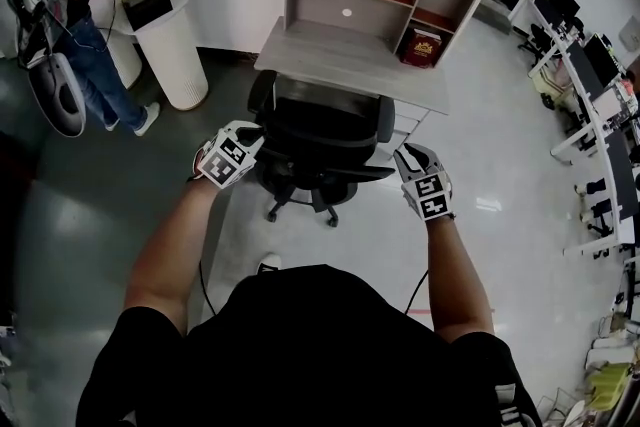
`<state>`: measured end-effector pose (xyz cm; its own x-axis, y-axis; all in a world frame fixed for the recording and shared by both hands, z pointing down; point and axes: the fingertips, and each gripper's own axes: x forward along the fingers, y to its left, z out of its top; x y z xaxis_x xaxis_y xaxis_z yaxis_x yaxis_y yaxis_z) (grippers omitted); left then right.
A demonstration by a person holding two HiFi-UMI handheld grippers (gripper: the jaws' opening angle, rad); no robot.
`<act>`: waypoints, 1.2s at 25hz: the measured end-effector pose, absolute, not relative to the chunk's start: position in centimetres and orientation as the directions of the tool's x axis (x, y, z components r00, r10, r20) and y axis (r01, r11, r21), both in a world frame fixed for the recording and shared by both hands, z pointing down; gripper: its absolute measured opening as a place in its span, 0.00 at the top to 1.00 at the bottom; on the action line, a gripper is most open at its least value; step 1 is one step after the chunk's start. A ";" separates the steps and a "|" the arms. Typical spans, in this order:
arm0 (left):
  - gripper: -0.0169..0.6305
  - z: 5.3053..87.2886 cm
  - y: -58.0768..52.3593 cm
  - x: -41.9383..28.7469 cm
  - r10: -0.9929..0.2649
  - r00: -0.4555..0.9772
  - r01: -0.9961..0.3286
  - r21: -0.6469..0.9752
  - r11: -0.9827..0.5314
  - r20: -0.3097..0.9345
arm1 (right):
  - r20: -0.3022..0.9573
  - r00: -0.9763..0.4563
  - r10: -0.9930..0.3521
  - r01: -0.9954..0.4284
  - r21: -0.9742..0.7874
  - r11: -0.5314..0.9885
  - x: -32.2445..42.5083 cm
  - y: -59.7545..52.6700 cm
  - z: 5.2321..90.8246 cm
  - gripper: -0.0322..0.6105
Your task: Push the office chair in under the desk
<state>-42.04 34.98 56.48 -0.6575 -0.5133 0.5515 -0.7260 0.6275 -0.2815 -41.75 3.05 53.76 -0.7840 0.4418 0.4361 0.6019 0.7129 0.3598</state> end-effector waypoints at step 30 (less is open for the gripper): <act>0.94 47.2 28.3 -40.3 -0.645 -0.719 -0.687 -0.125 0.716 0.259 | 0.142 -0.911 0.388 0.410 0.190 0.892 -41.6 0.0 46.6 0.83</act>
